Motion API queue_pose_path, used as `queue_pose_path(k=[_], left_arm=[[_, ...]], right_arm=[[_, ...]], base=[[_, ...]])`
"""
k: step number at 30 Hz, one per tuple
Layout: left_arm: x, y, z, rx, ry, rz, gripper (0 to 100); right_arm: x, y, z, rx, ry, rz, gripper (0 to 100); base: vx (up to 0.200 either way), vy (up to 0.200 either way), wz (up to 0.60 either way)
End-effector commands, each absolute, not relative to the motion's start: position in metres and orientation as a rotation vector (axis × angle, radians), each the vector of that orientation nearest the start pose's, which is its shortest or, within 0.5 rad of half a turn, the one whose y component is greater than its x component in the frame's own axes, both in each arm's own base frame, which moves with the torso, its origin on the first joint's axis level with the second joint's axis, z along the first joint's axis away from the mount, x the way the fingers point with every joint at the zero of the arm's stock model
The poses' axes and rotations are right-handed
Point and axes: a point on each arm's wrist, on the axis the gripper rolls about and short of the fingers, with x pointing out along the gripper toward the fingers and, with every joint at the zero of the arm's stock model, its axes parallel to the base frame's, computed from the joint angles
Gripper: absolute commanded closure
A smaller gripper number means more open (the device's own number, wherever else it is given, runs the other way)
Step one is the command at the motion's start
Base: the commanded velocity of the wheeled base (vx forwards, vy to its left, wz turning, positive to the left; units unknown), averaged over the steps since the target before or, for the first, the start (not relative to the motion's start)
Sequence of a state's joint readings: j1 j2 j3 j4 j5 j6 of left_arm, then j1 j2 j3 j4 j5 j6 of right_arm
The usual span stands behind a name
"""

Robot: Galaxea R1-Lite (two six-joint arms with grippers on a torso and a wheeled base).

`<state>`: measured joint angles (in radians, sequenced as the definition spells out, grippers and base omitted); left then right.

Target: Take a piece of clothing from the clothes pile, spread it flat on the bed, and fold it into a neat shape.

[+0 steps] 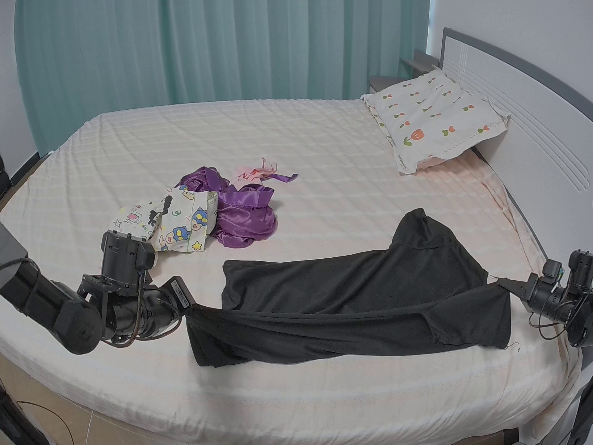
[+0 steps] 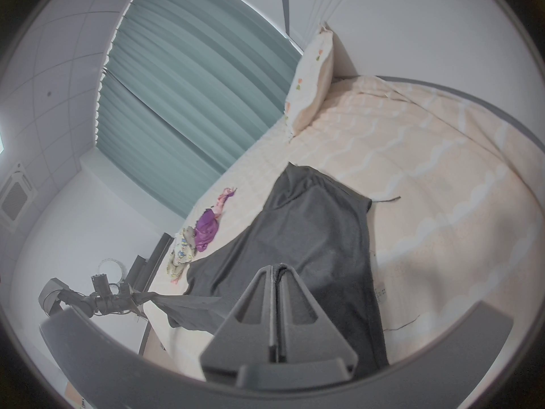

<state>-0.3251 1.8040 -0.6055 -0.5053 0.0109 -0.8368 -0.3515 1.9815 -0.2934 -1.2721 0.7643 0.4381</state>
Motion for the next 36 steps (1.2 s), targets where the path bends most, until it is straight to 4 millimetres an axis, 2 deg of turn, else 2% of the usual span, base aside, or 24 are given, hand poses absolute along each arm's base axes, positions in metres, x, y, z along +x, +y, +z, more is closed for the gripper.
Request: queue_pose_path(k=[1, 4, 9, 14, 21, 31, 36], left_arm=[[0.240, -0.096, 0.104, -0.694, 0.757, -0.051, 100], [0.221, -0.101, 0.104, -0.689, 0.782, -0.086, 100], [0.205, -0.099, 0.104, -0.679, 0.821, -0.081, 100], [0.194, -0.094, 0.107, -0.719, 0.828, -0.063, 100], [0.177, -0.087, 0.098, -0.707, 0.867, -0.052, 100], [0.164, -0.085, 0.098, -0.733, 0.905, -0.062, 100], [0.168, -0.088, 0.097, -0.731, 0.907, -0.064, 100]], right_arm=[[0.232, -0.078, 0.072, 0.631, 0.386, 0.315, 100], [0.219, -0.078, 0.078, 0.631, 0.369, 0.317, 100], [0.205, -0.078, 0.084, 0.627, 0.355, 0.328, 100], [0.198, -0.077, 0.085, 0.627, 0.354, 0.319, 100], [0.192, -0.075, 0.085, 0.627, 0.356, 0.316, 100], [0.189, -0.073, 0.084, 0.620, 0.359, 0.316, 100], [0.196, -0.076, 0.083, 0.622, 0.362, 0.322, 100]], base=[[0.000, 0.000, 0.00], [0.000, 0.000, 0.00], [0.000, 0.000, 0.00], [0.000, 0.000, 0.00], [0.000, 0.000, 0.00], [0.000, 0.000, 0.00], [0.000, 0.000, 0.00]])
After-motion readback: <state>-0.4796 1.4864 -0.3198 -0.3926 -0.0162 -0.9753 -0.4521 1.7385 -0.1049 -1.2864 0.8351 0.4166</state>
